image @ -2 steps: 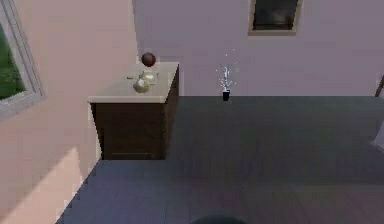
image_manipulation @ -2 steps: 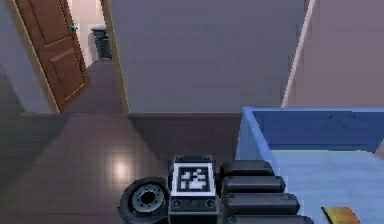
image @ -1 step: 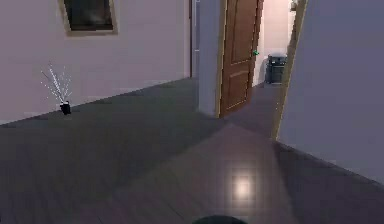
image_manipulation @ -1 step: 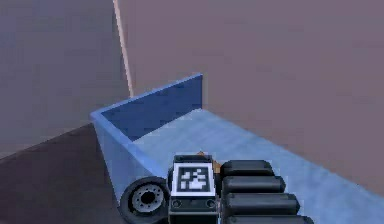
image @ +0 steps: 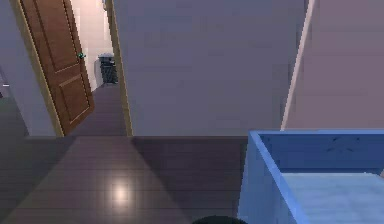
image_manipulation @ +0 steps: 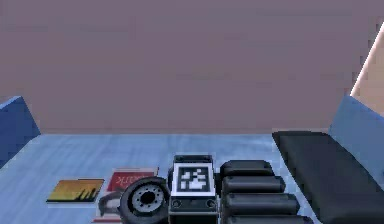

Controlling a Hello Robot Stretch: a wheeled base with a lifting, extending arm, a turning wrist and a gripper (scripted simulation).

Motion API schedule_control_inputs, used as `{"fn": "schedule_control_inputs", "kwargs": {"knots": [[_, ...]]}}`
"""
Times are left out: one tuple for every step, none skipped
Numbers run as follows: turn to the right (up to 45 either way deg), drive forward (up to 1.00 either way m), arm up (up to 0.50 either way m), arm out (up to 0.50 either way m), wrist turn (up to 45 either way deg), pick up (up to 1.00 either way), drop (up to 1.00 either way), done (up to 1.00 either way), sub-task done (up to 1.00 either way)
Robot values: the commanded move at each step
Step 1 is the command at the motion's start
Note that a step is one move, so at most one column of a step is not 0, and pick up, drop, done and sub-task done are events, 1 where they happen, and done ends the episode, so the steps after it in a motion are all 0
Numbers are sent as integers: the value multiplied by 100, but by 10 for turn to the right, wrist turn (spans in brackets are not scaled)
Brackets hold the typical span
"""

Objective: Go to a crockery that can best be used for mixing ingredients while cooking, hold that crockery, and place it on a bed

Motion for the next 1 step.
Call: {"fn": "schedule_control_inputs", "kwargs": {"knots": [[0,25,0,0,0,0,0,0,0]]}}
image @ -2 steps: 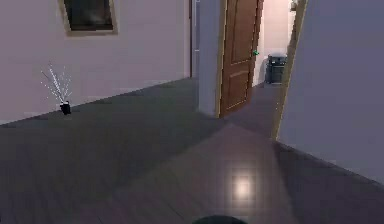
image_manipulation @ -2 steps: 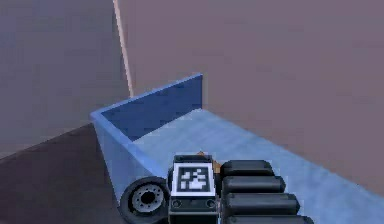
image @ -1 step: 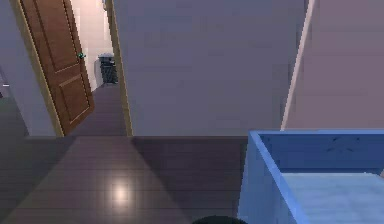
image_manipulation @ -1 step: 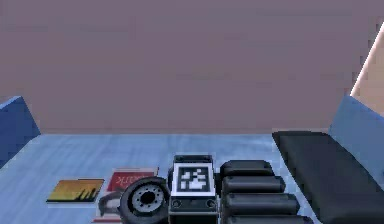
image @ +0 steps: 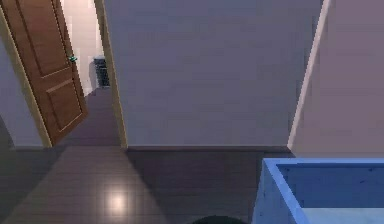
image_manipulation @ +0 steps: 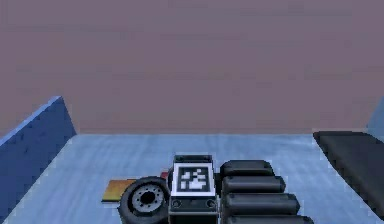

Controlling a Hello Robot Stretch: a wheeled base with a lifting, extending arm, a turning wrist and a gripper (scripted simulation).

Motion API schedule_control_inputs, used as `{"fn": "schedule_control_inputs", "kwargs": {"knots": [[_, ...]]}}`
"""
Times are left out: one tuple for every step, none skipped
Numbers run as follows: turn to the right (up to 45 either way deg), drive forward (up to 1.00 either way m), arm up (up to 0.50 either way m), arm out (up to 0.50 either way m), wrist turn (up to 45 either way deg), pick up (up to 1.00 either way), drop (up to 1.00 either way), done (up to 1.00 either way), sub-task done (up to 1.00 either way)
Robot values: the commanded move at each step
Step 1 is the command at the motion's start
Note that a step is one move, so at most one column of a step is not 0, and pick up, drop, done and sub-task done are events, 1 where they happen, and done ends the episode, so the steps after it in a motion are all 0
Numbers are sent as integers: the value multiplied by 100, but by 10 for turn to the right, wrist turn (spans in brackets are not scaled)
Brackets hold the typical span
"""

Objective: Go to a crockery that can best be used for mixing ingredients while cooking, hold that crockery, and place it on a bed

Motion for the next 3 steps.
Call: {"fn": "schedule_control_inputs", "kwargs": {"knots": [[60,0,0,0,0,0,0,0,0],[30,0,0,0,0,0,0,0,0],[0,0,0,48,0,0,0,0,0]]}}
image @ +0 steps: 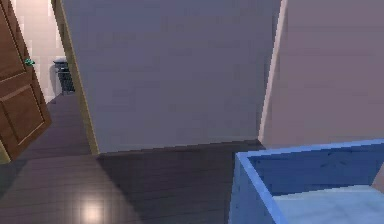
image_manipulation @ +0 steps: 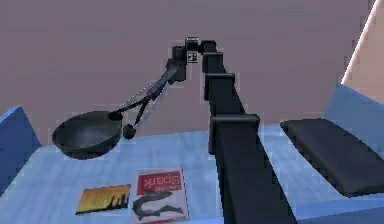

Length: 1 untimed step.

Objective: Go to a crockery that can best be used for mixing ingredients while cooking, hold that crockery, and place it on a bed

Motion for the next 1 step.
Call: {"fn": "schedule_control_inputs", "kwargs": {"knots": [[0,0,0,0,450,0,0,0,0]]}}
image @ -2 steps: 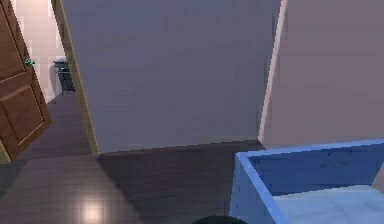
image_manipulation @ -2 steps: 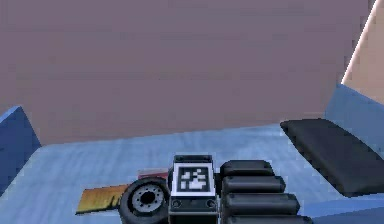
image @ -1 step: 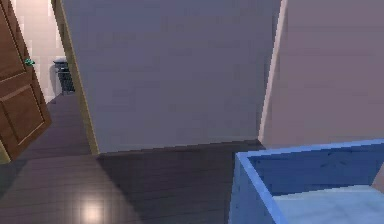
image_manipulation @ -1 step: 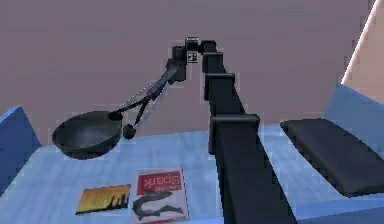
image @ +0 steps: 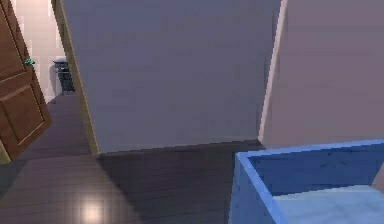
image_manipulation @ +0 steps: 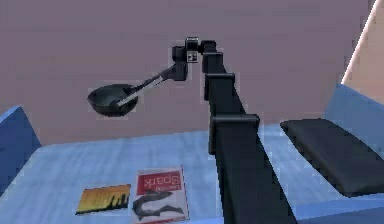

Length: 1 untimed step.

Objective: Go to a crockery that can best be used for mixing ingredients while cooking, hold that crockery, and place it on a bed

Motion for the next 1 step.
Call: {"fn": "schedule_control_inputs", "kwargs": {"knots": [[0,0,0,0,450,0,0,0,0]]}}
